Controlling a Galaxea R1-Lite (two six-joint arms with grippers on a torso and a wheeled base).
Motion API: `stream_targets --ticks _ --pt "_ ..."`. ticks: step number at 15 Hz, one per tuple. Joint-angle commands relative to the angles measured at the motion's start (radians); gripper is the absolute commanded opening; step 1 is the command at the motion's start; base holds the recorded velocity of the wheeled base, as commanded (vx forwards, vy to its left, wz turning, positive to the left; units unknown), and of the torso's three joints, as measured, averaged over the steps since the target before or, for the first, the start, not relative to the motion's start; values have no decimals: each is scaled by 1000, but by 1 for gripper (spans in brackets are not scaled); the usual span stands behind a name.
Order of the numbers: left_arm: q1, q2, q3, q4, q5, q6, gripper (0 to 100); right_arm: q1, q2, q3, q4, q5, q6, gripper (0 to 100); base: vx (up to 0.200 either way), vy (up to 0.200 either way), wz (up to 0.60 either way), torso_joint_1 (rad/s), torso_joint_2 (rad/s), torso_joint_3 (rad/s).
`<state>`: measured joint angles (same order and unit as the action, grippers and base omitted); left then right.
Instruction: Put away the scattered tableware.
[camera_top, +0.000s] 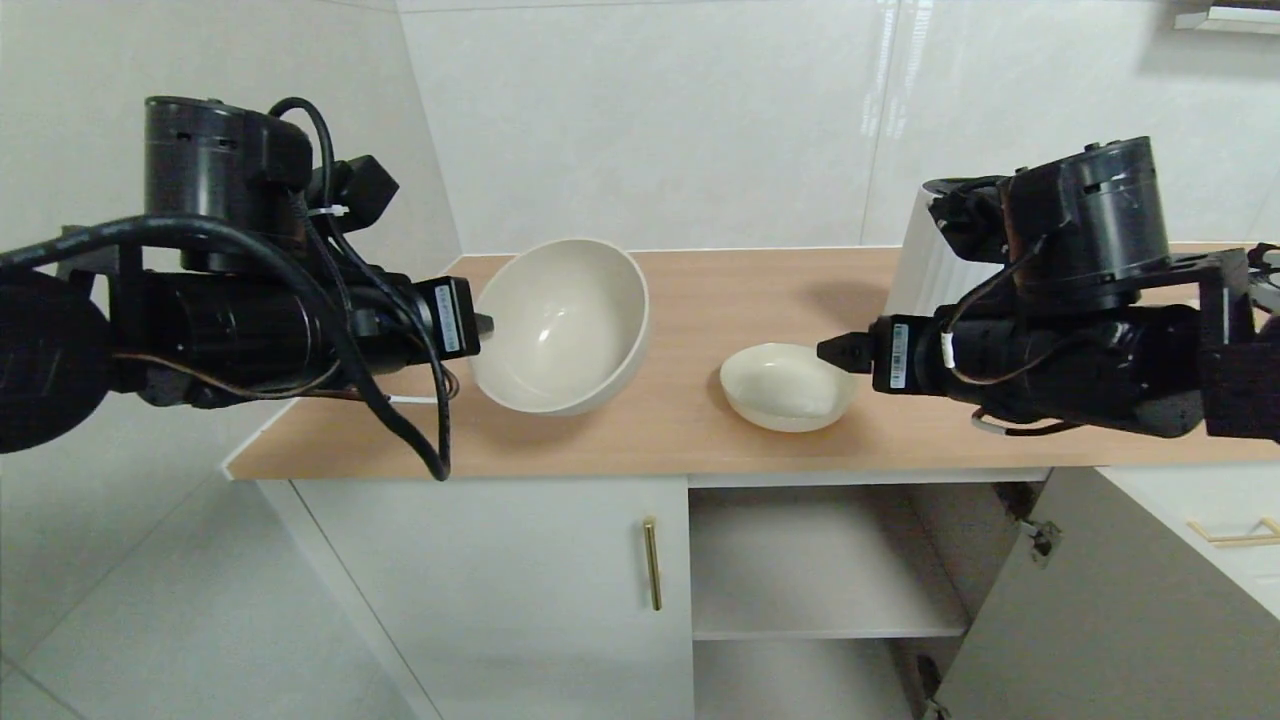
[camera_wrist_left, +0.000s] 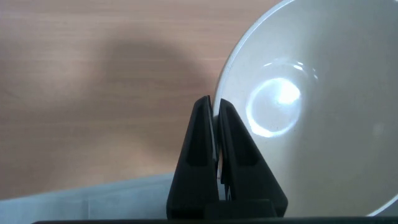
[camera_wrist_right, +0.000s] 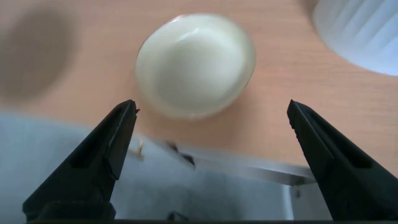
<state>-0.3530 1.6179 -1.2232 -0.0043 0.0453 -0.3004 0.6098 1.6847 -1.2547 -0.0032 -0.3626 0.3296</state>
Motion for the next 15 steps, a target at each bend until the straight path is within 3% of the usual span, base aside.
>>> stream_targets --ticks 1,15 --pt "-4 -38 5 0 1 0 0 -16 93 -42 14 -45 29 100 0 0 0 0 0 0" --pt "-6 -56 7 0 2 -2 0 -22 250 -104 22 -118 52 100 0 0 0 0 0 0"
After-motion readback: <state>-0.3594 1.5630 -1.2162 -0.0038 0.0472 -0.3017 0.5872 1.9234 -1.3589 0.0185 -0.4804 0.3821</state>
